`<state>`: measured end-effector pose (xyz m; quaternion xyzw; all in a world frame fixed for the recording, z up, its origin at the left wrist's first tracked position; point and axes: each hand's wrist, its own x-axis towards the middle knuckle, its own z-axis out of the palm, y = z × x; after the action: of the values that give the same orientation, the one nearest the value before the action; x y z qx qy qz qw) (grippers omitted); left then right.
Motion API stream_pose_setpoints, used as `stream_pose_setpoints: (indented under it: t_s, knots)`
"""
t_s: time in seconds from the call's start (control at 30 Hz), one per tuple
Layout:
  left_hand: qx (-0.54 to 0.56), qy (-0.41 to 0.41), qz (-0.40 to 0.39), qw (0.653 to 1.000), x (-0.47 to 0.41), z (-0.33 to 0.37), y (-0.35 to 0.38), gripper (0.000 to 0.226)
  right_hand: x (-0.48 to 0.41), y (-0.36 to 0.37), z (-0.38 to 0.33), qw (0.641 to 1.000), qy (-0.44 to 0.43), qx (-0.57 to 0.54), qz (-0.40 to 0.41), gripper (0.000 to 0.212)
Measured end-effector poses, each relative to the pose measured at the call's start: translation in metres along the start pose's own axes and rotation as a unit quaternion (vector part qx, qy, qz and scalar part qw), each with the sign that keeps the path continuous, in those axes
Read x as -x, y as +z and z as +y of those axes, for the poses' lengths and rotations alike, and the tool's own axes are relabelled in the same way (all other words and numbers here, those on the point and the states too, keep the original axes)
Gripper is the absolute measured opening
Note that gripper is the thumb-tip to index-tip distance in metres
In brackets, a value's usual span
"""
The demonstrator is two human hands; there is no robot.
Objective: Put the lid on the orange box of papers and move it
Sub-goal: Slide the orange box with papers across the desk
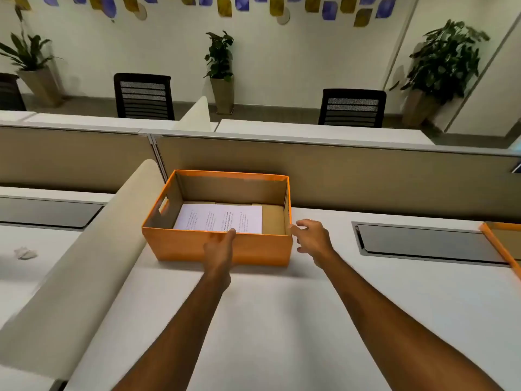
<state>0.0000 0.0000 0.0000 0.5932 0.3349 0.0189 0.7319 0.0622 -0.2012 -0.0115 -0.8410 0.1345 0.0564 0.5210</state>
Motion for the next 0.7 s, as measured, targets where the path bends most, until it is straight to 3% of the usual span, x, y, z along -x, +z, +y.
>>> stream_pose_setpoints:
  t_s: [0.07, 0.13, 0.2, 0.3, 0.53, 0.7]
  knots:
    - [0.063, -0.042, -0.028, 0.997, -0.008, 0.002, 0.01, 0.048, -0.005, 0.005, -0.002, 1.0, 0.019, -0.013, 0.01, 0.048]
    - [0.085, -0.072, -0.033, 0.993, -0.017, 0.003, 0.018, 0.043, -0.008, 0.01, -0.001, 0.999, 0.032, -0.028, 0.006, 0.033]
    - [0.094, -0.09, -0.026, 0.991, -0.021, 0.003, 0.028, 0.044, -0.012, 0.013, 0.0, 0.998, 0.04, -0.044, -0.001, 0.017]
    - [0.103, -0.105, -0.016, 0.989, -0.027, 0.003, 0.04, 0.045, -0.016, 0.014, 0.001, 0.998, 0.039, -0.042, -0.002, 0.01]
    - [0.136, -0.103, 0.043, 0.984, -0.03, 0.002, 0.055, 0.039, -0.014, 0.012, 0.003, 0.998, 0.036, -0.046, -0.008, 0.022]
    - [0.09, -0.091, 0.061, 0.99, -0.018, 0.002, 0.045, 0.026, 0.007, 0.011, 0.008, 0.996, 0.054, -0.071, -0.01, 0.028]
